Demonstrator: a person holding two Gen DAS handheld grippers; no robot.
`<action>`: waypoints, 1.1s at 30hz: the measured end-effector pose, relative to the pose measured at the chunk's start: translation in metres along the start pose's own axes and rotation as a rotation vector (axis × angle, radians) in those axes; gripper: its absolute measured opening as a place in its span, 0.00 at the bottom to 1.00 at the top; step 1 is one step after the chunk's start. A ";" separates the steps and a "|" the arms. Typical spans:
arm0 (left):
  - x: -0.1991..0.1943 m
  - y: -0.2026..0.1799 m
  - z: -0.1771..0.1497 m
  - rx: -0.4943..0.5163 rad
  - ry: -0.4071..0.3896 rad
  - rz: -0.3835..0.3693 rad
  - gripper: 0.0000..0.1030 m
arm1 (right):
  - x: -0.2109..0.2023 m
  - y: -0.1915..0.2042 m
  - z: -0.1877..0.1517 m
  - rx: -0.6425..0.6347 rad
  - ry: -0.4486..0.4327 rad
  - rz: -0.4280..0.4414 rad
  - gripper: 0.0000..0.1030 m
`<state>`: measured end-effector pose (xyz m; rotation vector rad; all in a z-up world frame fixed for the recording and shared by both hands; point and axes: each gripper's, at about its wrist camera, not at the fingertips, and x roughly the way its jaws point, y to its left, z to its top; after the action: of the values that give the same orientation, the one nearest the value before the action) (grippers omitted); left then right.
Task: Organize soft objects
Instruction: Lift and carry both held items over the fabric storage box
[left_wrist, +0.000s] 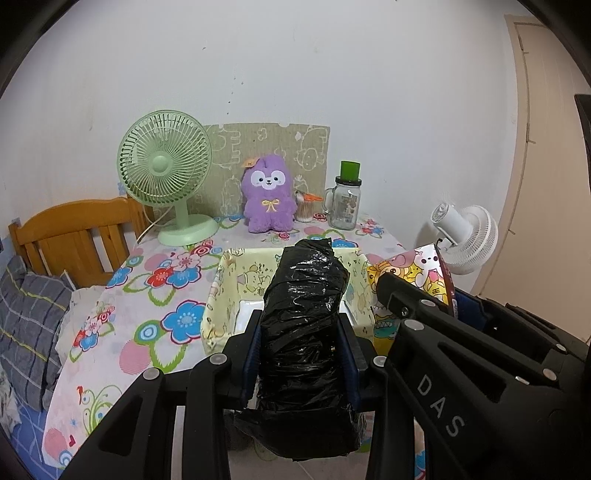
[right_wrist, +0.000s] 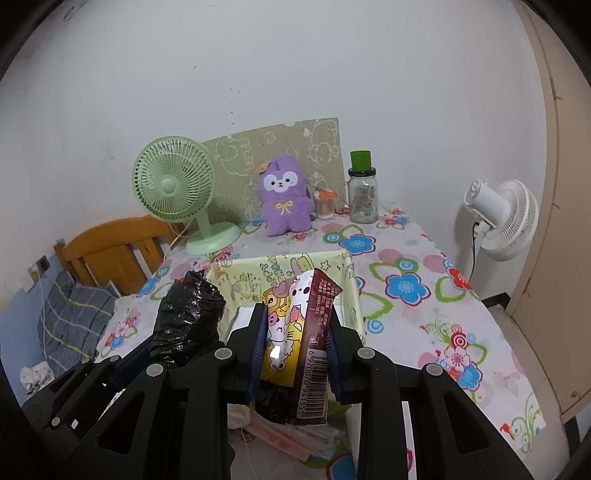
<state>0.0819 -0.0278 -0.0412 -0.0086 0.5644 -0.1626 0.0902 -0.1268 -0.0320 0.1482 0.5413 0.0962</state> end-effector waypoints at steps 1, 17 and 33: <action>0.001 0.000 0.002 0.001 0.002 -0.002 0.36 | 0.002 0.000 0.002 0.000 0.001 0.002 0.31; 0.031 -0.001 0.031 0.042 -0.013 0.020 0.37 | 0.033 -0.003 0.033 -0.059 0.001 0.018 0.30; 0.078 0.009 0.041 0.051 0.085 -0.004 0.37 | 0.088 -0.003 0.044 -0.094 0.074 0.048 0.30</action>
<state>0.1704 -0.0329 -0.0487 0.0467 0.6449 -0.1821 0.1877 -0.1235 -0.0398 0.0660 0.6058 0.1743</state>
